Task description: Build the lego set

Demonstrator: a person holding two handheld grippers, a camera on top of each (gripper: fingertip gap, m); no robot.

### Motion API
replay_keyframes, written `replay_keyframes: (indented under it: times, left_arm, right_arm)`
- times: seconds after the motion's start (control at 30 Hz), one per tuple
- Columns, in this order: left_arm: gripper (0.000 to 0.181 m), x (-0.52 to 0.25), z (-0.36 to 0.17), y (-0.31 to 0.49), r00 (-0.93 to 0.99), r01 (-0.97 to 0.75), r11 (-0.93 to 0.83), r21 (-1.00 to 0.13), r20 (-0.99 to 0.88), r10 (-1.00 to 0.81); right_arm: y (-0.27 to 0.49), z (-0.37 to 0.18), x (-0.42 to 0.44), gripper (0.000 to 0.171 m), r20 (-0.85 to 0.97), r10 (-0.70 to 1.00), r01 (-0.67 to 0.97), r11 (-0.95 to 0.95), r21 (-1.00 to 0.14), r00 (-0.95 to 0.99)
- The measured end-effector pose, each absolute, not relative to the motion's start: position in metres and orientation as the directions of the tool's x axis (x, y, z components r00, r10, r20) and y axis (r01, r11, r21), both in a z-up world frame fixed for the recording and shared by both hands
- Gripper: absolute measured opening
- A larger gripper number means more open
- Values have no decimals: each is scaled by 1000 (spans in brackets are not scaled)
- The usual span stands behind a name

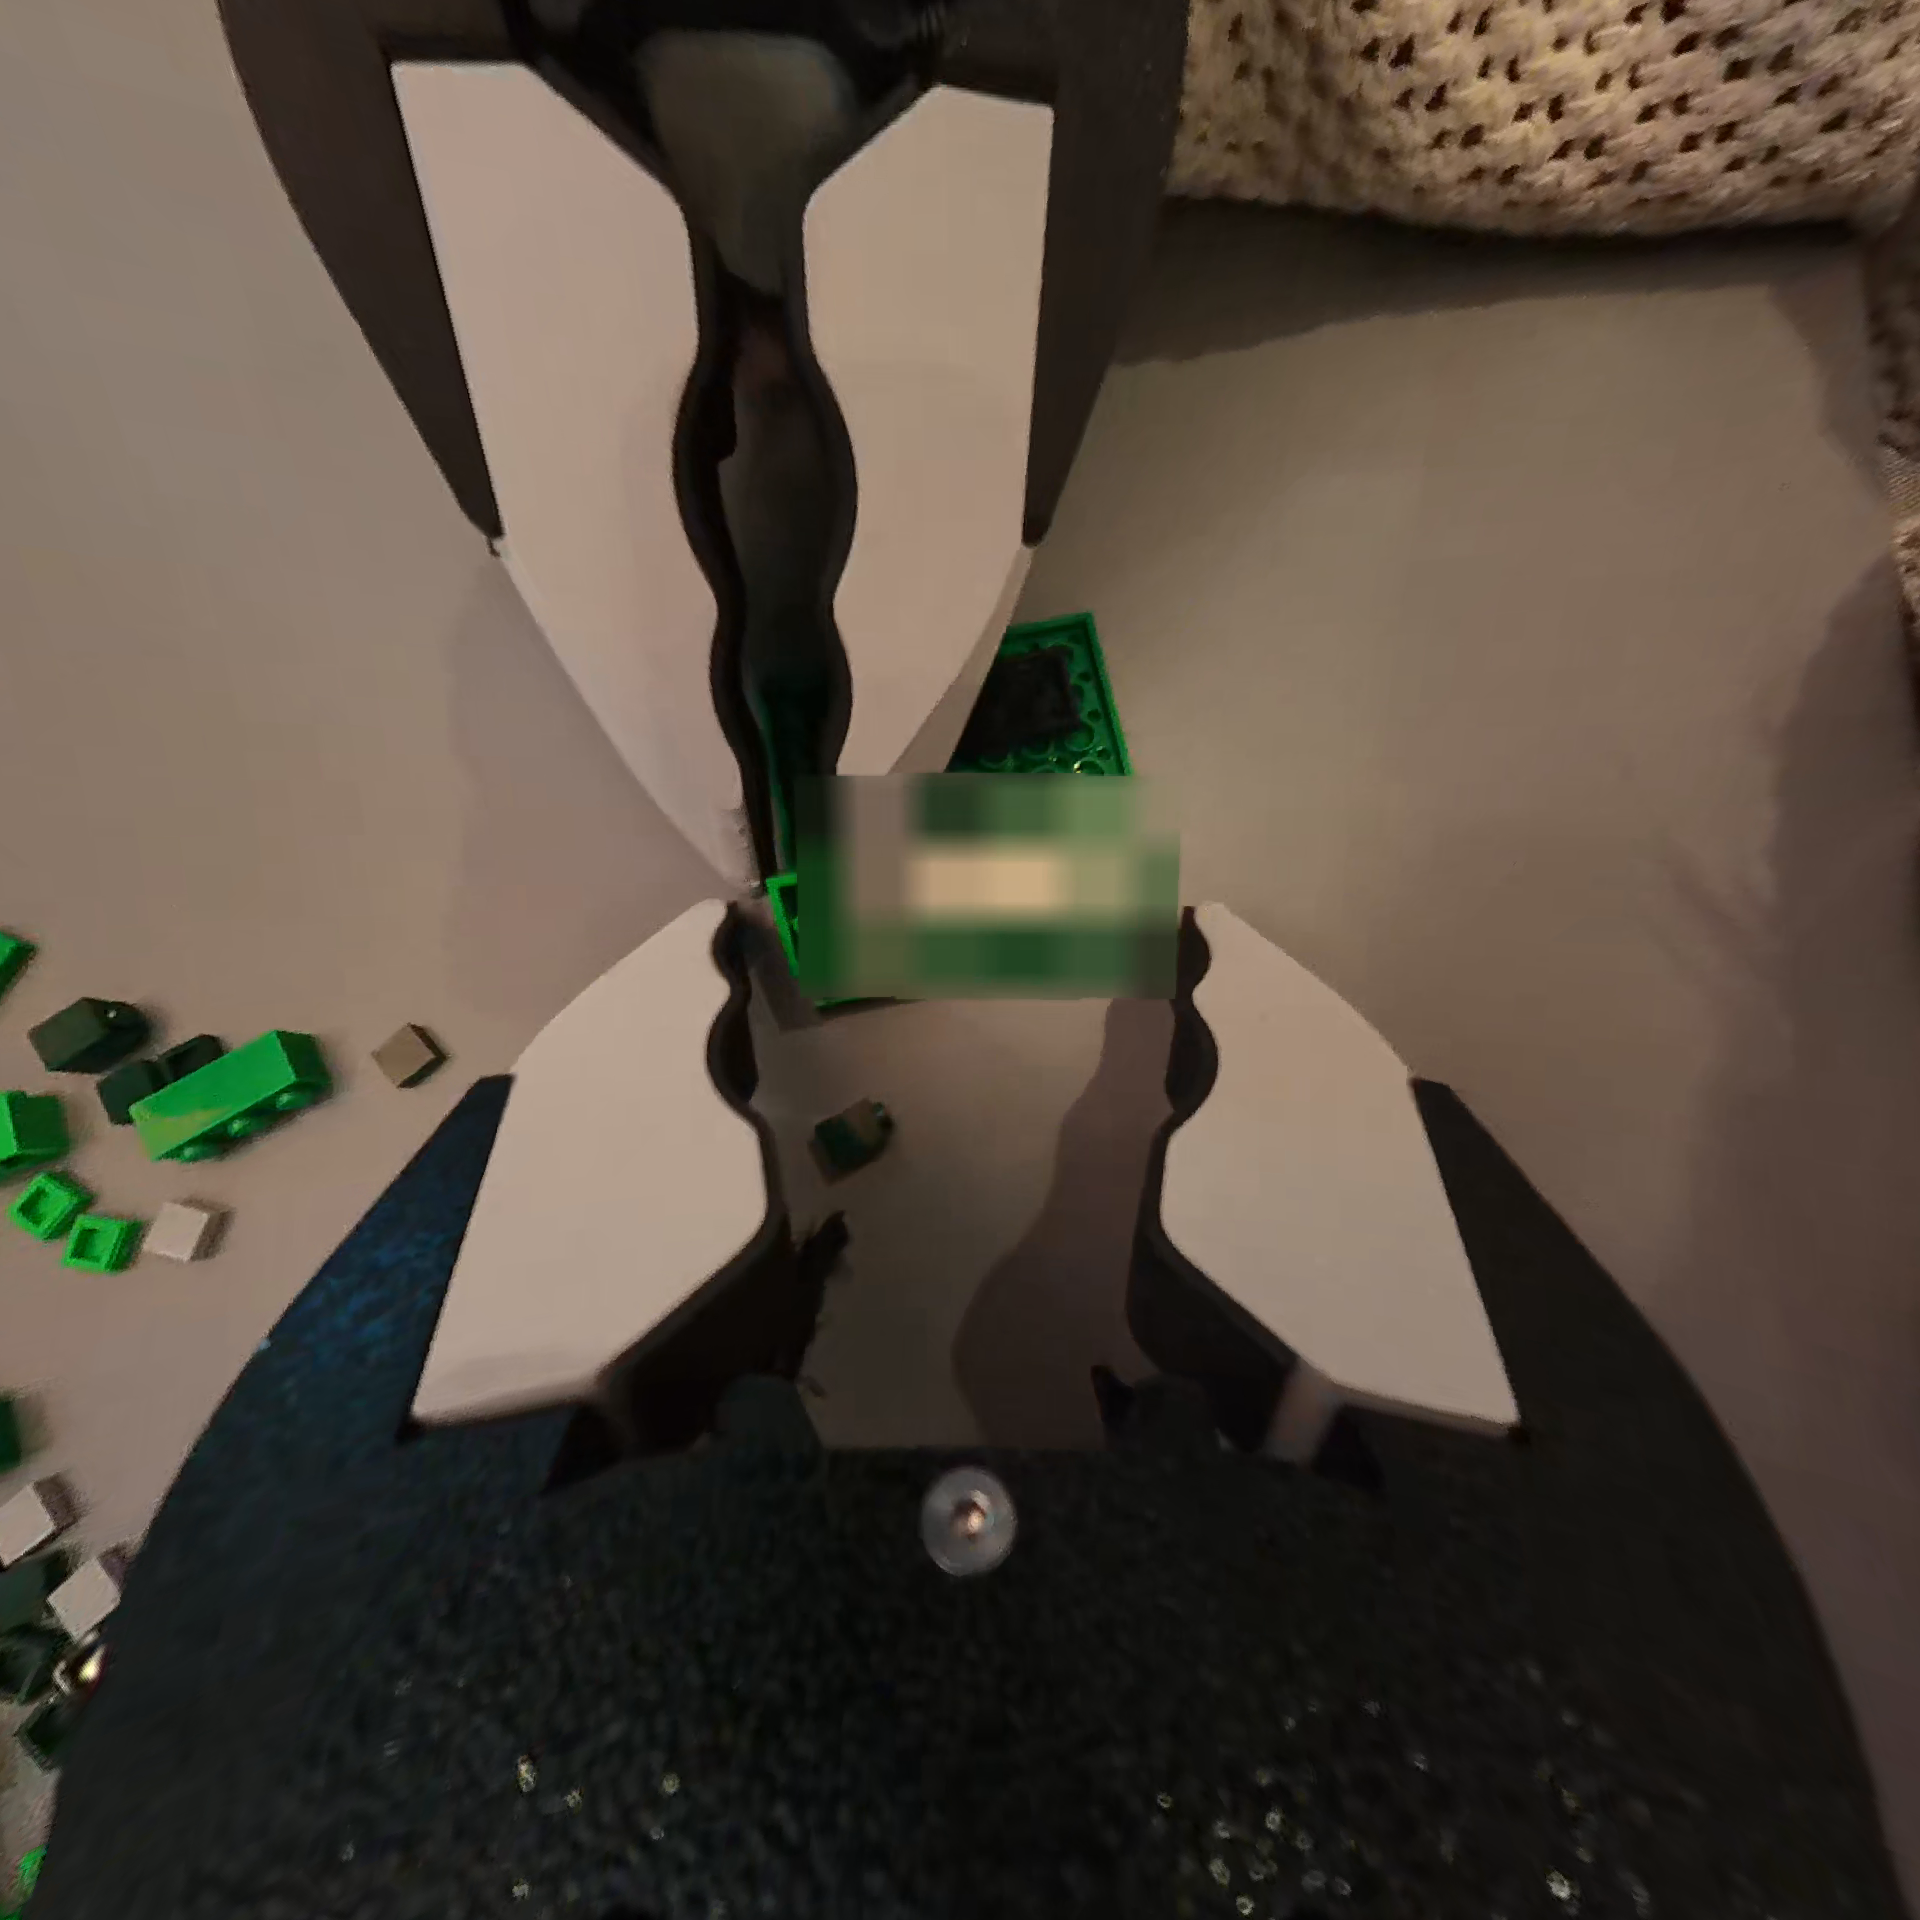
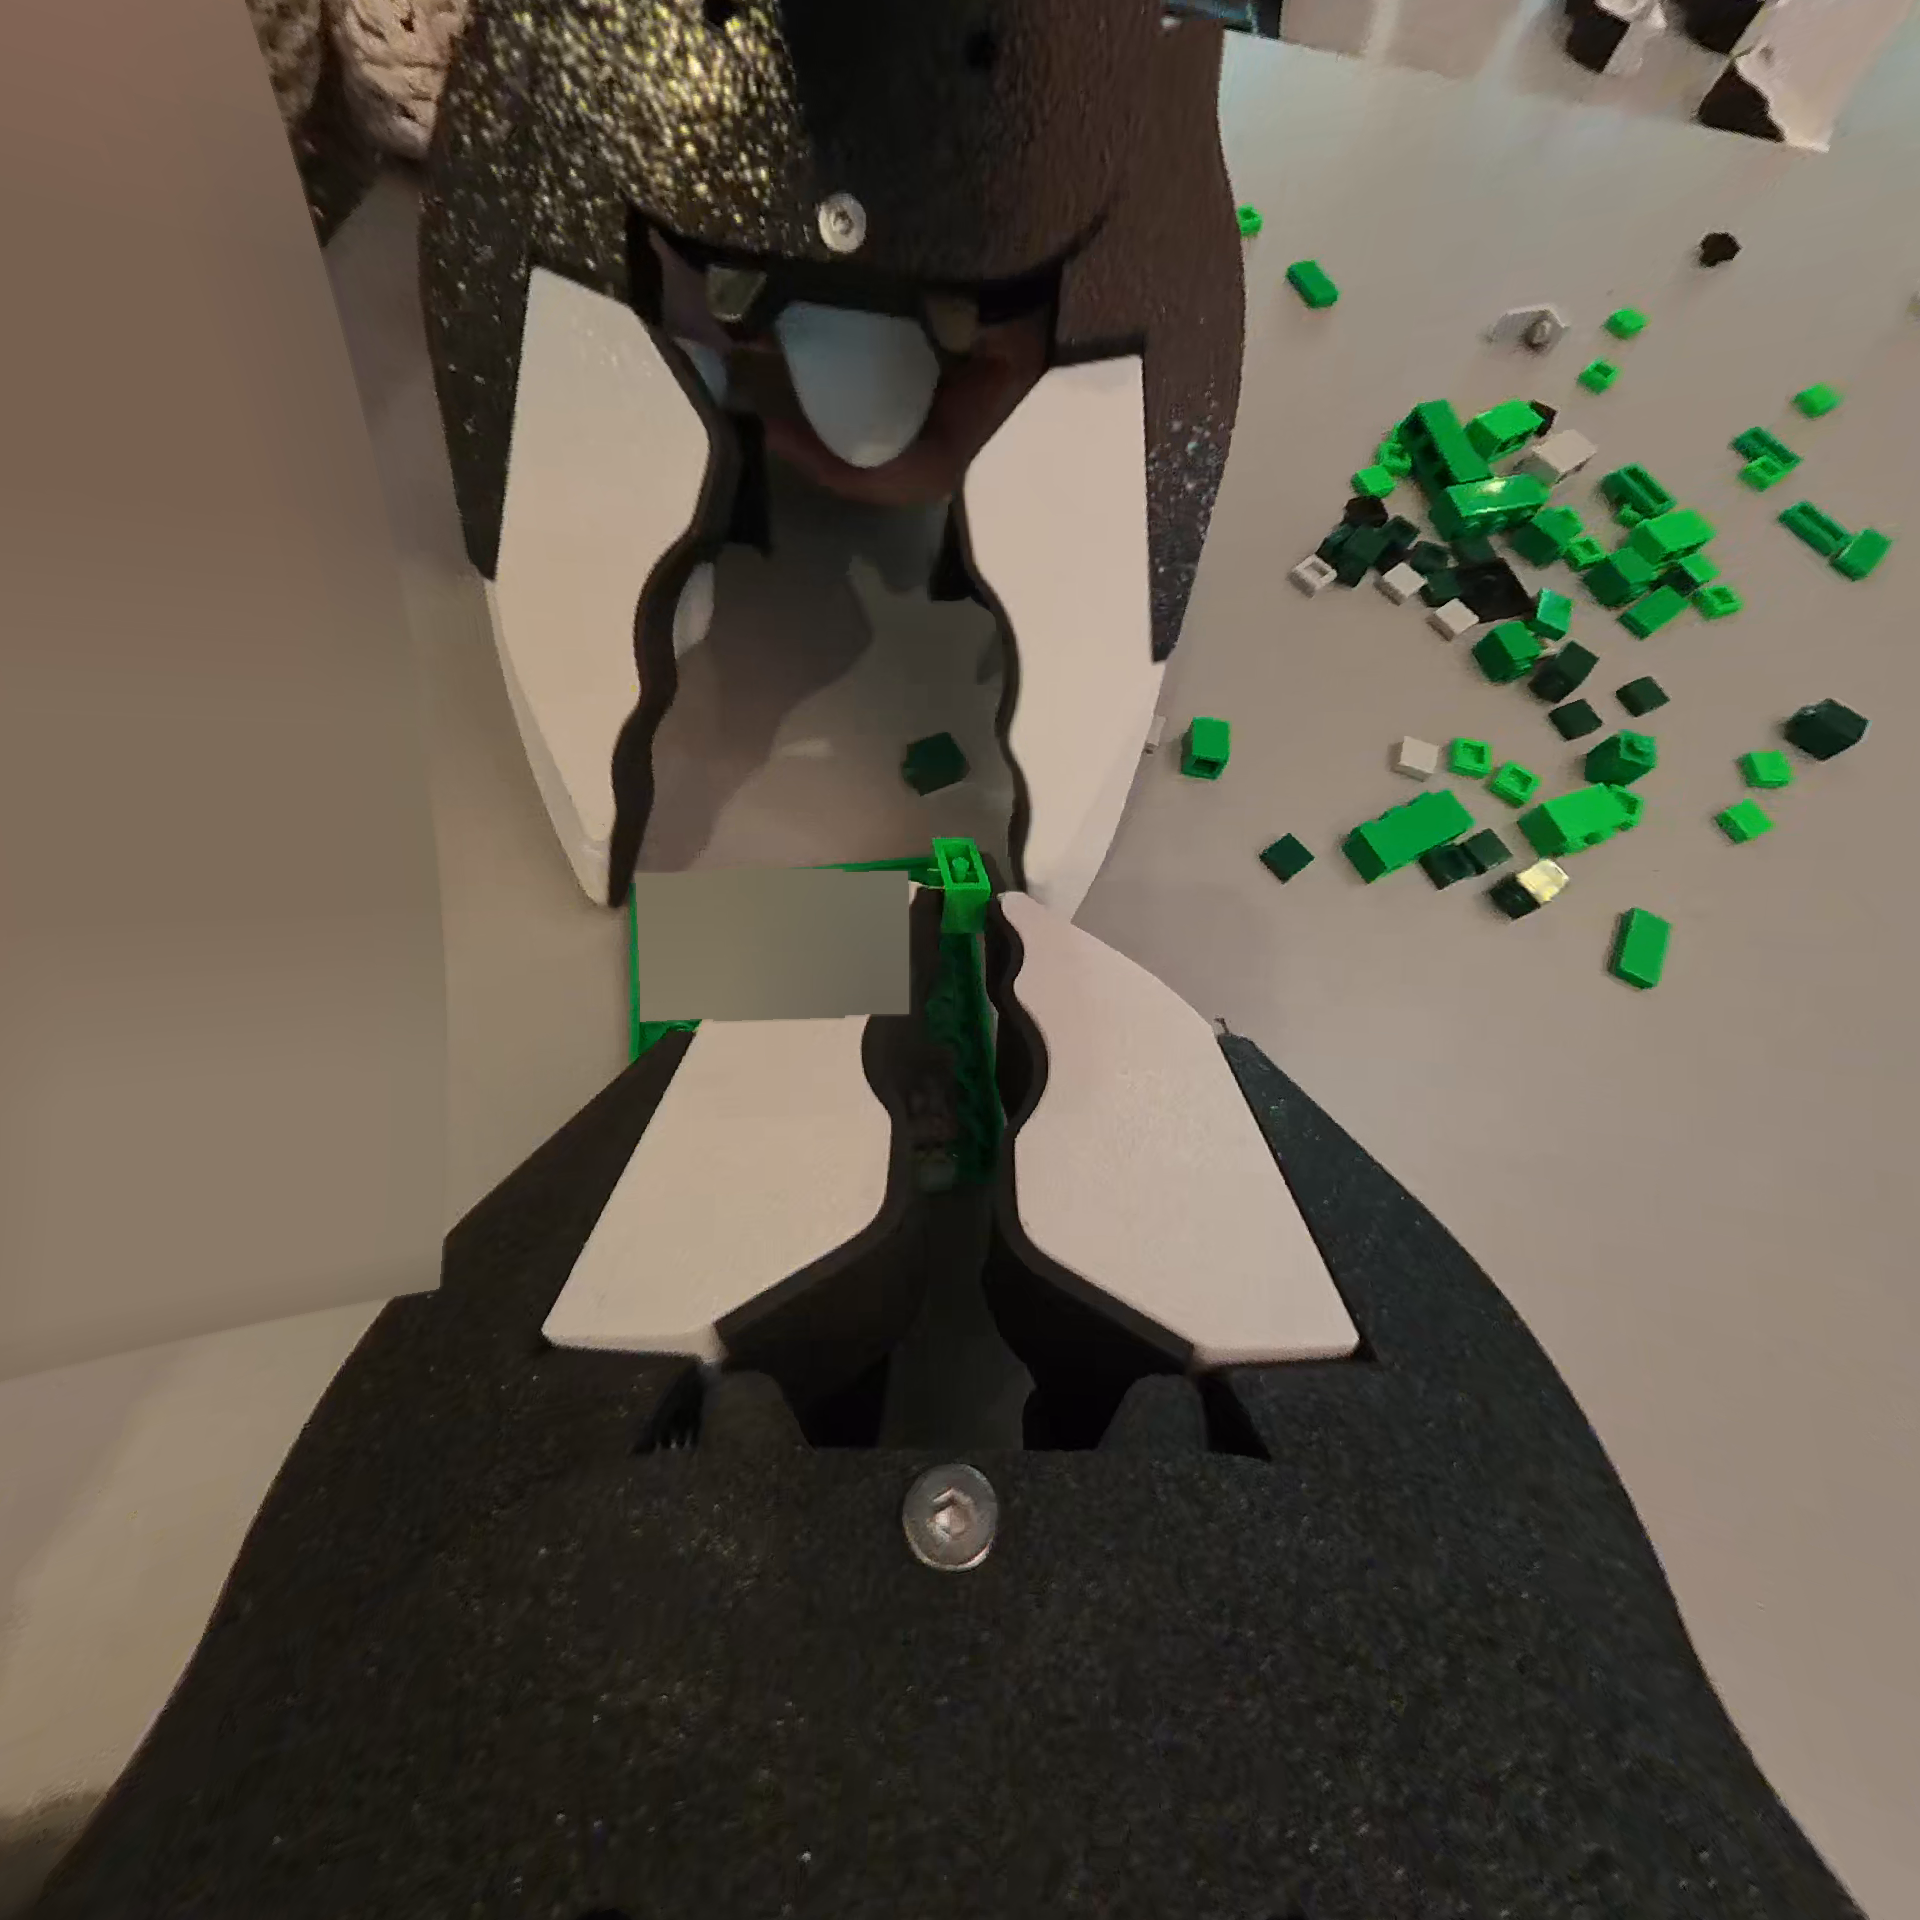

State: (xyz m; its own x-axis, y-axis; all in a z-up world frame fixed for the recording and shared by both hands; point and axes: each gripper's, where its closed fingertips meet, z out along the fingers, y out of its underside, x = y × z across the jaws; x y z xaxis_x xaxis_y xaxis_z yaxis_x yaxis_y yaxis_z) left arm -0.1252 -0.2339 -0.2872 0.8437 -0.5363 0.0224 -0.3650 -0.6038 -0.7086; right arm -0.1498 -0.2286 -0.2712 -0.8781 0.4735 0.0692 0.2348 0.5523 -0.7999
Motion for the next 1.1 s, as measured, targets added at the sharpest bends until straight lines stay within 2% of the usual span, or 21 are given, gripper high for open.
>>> replay_keyframes:
  times: [0.9,1.0,1.1]
  left_arm:
    - [78,-129,-288,-234,844,-383,-608,-695,3,-536]
    - [78,-129,-288,-234,843,-385,-606,-696,3,-538]
    - [78,-128,-288,-234,840,-386,-602,-699,3,-542]
  right_arm:
    - [-228,-278,-149,11,60,467,257,583,-771,-882]
    - [-229,-277,-147,16,52,458,254,580,-774,-887]
    - [-227,-274,-143,29,25,450,258,556,-790,-893]
